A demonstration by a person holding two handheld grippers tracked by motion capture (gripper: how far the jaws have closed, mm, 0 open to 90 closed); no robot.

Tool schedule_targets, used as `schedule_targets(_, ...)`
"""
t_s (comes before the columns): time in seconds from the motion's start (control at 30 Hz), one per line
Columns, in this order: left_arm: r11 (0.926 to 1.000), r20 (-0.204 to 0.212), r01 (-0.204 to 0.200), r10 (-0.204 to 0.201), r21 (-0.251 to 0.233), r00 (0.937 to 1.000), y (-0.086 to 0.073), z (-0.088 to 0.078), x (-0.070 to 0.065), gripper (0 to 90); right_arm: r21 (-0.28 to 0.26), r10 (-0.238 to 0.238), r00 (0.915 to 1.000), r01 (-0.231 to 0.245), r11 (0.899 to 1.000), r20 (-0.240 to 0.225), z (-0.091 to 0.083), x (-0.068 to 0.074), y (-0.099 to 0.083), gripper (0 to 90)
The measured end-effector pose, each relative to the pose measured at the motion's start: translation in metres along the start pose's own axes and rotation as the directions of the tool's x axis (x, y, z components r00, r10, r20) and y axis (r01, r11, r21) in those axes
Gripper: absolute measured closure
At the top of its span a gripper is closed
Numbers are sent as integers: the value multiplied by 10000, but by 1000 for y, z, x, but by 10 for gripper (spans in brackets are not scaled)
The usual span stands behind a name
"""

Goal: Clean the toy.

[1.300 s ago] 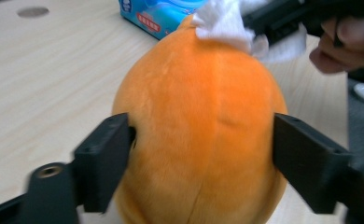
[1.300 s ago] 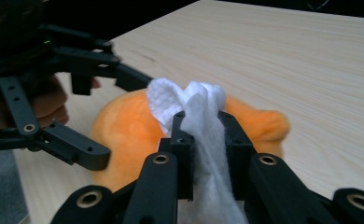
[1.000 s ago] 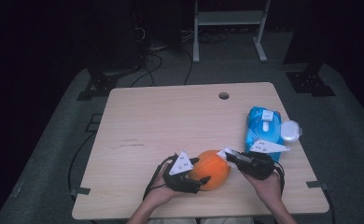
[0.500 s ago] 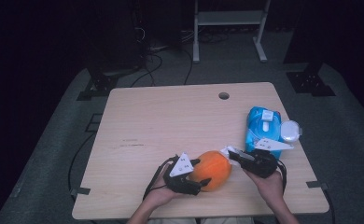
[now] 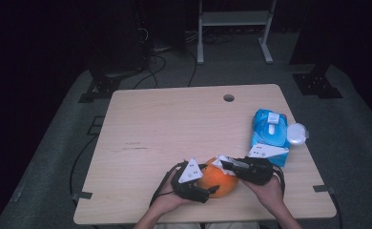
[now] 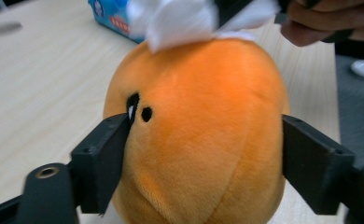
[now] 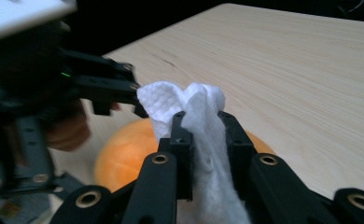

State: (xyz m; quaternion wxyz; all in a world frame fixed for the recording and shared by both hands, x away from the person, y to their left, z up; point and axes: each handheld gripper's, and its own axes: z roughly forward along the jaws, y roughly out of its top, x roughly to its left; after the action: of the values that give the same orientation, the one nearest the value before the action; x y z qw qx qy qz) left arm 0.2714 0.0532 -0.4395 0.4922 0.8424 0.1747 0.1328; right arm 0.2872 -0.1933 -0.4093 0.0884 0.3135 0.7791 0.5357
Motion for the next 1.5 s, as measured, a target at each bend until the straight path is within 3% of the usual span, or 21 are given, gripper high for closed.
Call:
schedule_targets(0.1, 9998, 63, 102, -101, -167, 9999, -1, -1, 3, 240, 131, 261, 9992, -265, 9996, 290, -1, -11, -3, 771)
schedule_targets(0.13, 9998, 57, 64, -63, -188, 10000, -1, -1, 2, 239, 244, 270, 9964, -291, 9993, 803, -3, -19, -6, 771)
schedule_targets(0.17, 9999, 81, -52, 54, -165, 10000, -1, -1, 1, 237, 362, 283, 9944, -321, 9988, 1021, -5, -23, -8, 771)
schedule_targets(0.23, 9997, 131, -119, 122, -203, 9998, 0, 1, -1, 220, 386, 715, 9915, -761, 9964, 1084, -9, -32, -12, 771)
schedule_targets(0.3, 9999, 288, 115, -113, -74, 9995, -1, 5, 0, 168, 229, 1044, 9915, -1064, 9941, 775, -11, -31, -12, 773)
schedule_targets(0.4, 9994, 387, 336, -333, -58, 9987, -5, 5, 3, 124, 52, 735, 9968, -734, 9973, -309, -6, -13, -4, 771)
schedule_targets(0.47, 9998, 303, 189, -188, -2, 9994, -3, 4, 2, 142, 217, 281, 9985, -270, 9994, -479, -1, -5, 1, 770)
schedule_targets(0.5, 9999, 196, 108, -107, -74, 9998, -3, 2, 1, 181, 254, 178, 9991, -168, 9995, -376, 0, -4, 1, 769)
schedule_targets(0.6, 9978, -66, 439, -443, -500, 9990, 0, -3, 2, 280, 53, 743, 9971, -744, 9972, 183, -5, -19, -6, 767)
schedule_targets(0.7, 9908, 87, 1073, -1069, -819, 9942, 2, -7, 6, 304, -126, 1438, 9843, -1433, 9896, 1026, -15, -37, -14, 767)
schedule_targets(0.73, 9898, 122, 1166, -1160, -813, 9932, 3, -8, 7, 305, -272, 1771, 9801, -1753, 9841, 893, -17, -39, -15, 767)
schedule_targets(0.77, 9887, 85, 1253, -1250, -828, 9921, 3, -9, 8, 306, -422, 1870, 9799, -1844, 9819, 699, -18, -37, -14, 768)
schedule_targets(0.83, 9865, 53, 1418, -1418, -821, 9899, 3, -10, 9, 307, -607, 1459, 9893, -1452, 9875, 76, -15, -21, -7, 768)
schedule_targets(0.93, 9790, 64, 1782, -1784, -995, 9839, 3, -12, 11, 310, -745, 822, 9948, -865, 9935, -594, -11, 3, 2, 767)
schedule_targets(1.03, 9638, 312, 2280, -2258, -1381, 9737, 8, -19, 16, 309, -745, 691, 9953, -741, 9945, -675, -10, 11, 1, 767)
schedule_targets(1.07, 9622, 330, 2320, -2296, -1424, 9727, 9, -20, 16, 309, -746, 748, 9953, -794, 9941, -615, -9, 10, -1, 767)
schedule_targets(1.2, 9689, 249, 2101, -2086, -1305, 9777, 9, -16, 14, 263, -734, 1311, 9899, -1348, 9881, -536, -2, -2, -13, 765)
schedule_targets(1.33, 9739, 433, 1891, -1851, -1254, 9818, 6, -16, 19, 138, -652, 990, 9951, -986, 9930, 26, 1, -2, -14, 765)
schedule_targets(1.47, 9838, 531, 1429, -1378, -1085, 9890, 3, -13, 17, 118, -704, 1298, 9912, -1276, 9893, 279, -1, -10, -18, 765)
schedule_targets(1.5, 9882, 486, 1137, -1092, -1029, 9928, 4, -12, 16, 117, -726, 1336, 9905, -1309, 9887, 333, -1, -11, -18, 765)
